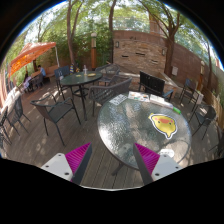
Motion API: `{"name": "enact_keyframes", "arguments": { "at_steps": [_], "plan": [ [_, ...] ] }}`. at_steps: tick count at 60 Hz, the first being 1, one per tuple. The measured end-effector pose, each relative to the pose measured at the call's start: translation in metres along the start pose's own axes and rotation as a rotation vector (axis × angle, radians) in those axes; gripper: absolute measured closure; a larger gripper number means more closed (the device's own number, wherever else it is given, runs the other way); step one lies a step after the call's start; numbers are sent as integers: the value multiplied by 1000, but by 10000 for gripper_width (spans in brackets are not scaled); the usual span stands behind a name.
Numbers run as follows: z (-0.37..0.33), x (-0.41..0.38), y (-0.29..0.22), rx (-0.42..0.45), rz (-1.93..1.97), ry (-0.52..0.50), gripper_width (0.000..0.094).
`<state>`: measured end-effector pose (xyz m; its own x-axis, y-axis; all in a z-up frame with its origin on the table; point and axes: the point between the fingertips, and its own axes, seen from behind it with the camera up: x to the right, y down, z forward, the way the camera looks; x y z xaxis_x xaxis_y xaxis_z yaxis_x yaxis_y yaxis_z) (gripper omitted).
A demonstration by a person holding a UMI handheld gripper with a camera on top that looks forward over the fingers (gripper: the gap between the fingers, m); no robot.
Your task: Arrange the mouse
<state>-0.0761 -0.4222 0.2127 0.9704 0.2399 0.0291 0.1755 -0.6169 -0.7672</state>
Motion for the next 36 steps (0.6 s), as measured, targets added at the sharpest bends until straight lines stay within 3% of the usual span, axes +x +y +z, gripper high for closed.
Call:
{"name": "enact_keyframes", "arguments": {
  "at_steps": [15,18,20,23,24,28,36],
  "plan": [
    [8,19,55,-83,43,51,86],
    [23,41,52,-110,52,63,85],
    [10,46,89,-112,60,80,85],
    [11,67,105,-128,73,110,84],
    [16,80,88,-141,76,119,85],
    [22,111,133,-146,90,163,86],
    [43,187,160,-157,111,237,86]
  ]
}}
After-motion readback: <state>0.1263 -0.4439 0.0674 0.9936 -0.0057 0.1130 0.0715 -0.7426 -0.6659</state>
